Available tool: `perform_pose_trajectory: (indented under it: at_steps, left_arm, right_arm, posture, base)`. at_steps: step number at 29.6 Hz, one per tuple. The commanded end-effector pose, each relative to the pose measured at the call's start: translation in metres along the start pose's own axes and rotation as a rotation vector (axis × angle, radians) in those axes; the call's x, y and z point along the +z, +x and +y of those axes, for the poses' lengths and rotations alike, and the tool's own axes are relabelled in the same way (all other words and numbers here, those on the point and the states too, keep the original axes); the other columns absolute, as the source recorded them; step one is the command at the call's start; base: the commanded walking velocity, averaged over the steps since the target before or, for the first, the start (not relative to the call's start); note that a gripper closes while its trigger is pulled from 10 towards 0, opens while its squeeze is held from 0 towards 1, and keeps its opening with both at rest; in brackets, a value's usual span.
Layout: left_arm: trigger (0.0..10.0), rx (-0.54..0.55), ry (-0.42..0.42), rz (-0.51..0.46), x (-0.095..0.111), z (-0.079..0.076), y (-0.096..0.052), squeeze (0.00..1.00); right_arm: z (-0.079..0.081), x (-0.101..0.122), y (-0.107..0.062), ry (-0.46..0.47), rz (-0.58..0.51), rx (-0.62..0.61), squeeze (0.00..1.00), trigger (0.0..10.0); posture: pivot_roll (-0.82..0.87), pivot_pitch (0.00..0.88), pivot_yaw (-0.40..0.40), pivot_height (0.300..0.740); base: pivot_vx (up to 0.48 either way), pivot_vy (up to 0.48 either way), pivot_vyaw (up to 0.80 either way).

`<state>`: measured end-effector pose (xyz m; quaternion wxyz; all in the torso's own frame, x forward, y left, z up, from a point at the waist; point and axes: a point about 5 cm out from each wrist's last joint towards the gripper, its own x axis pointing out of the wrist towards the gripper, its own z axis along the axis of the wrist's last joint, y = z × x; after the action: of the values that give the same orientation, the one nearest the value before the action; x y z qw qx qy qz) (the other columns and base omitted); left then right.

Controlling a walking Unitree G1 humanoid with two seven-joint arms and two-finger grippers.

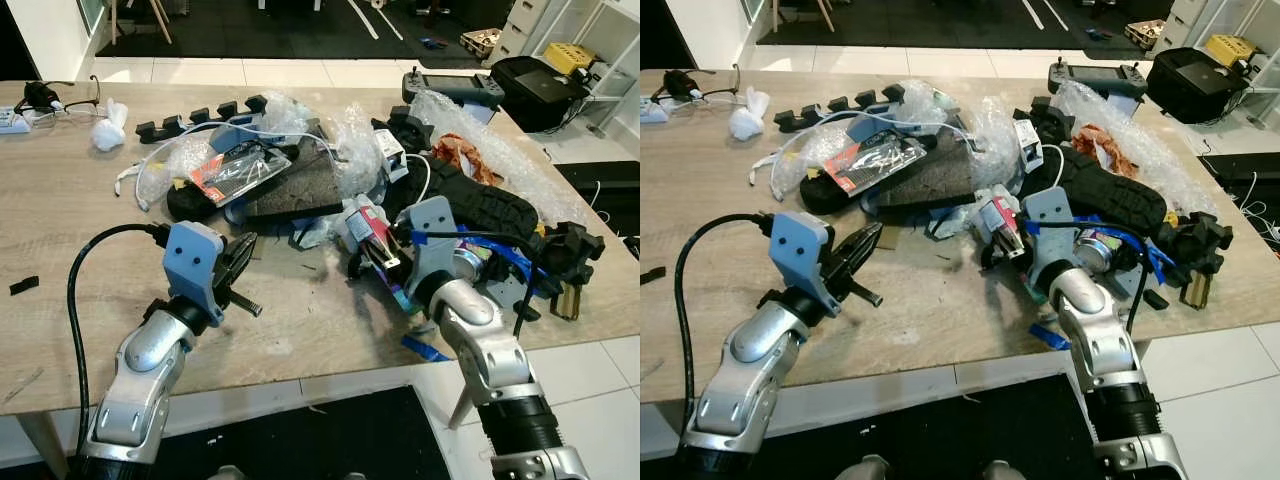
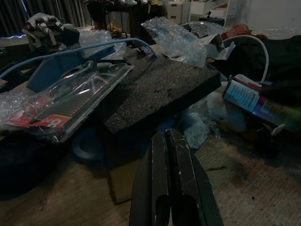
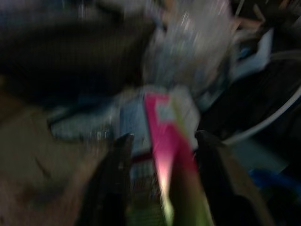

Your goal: Picking trash to rubbish bin

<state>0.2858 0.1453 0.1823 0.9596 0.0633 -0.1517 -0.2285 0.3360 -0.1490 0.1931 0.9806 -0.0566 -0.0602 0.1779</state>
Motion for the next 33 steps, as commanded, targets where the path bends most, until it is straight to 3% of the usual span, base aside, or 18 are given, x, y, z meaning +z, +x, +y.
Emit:
perform_pose_trajectory:
  at_steps: [1,6,7,11,16,31,32,33]
  left_arm:
    - [10.0,-0.007,-0.016,0.013,-0.005,-0.003,0.000,0.00]
    - [10.0,-0.085,-0.079,-0.008,-0.003,-0.013,0.000,0.00]
    - [10.0,-0.127,-0.095,-0.014,-0.001,-0.017,-0.001,0.00]
    - [10.0,-0.258,-0.139,-0.019,0.004,-0.032,-0.006,0.00]
    - [10.0,-0.341,-0.148,-0.019,0.008,-0.043,-0.007,0.00]
    - [10.0,-0.338,-0.129,-0.009,0.009,-0.042,-0.006,0.00]
    - [10.0,-0.336,-0.126,-0.008,0.009,-0.041,-0.005,0.00]
    - [10.0,-0.336,-0.126,-0.008,0.009,-0.041,-0.005,0.00]
  right_arm:
    - [-0.006,0.010,-0.002,0.003,-0.049,-0.026,1.00,10.0]
    - [-0.009,0.009,-0.004,-0.023,-0.017,-0.053,1.00,10.0]
    - [-0.008,0.006,-0.005,-0.007,0.011,-0.052,0.00,10.0]
    - [-0.004,-0.009,-0.008,0.026,0.113,-0.032,0.00,10.0]
    - [-0.003,-0.024,-0.010,0.050,0.179,-0.030,0.00,10.0]
    - [-0.003,-0.050,-0.006,0.141,0.236,0.009,0.00,10.0]
    - [-0.003,-0.049,-0.005,0.145,0.230,0.014,0.00,1.0]
    - [-0.003,-0.049,-0.005,0.145,0.230,0.014,0.00,1.0]
  posture:
    - [-0.01,0.171,-0.070,0.740]
    - [-0.02,0.162,-0.072,0.740]
    - [-0.02,0.162,-0.072,0.740]
    - [-0.02,0.162,-0.073,0.740]
    - [-0.02,0.162,-0.073,0.740]
    - [-0.01,0.166,-0.073,0.740]
    - [-0.01,0.167,-0.071,0.740]
    - [-0.01,0.167,-0.071,0.740]
  base:
    - [0.000,0.000,0.00]
    - [0.000,0.000,0.00]
    - [0.000,0.000,0.00]
    - [0.000,0.000,0.00]
    - [0.000,0.000,0.00]
    - [0.000,0.000,0.00]
    - [0.000,0.000,0.00]
    - [0.000,0.000,0.00]
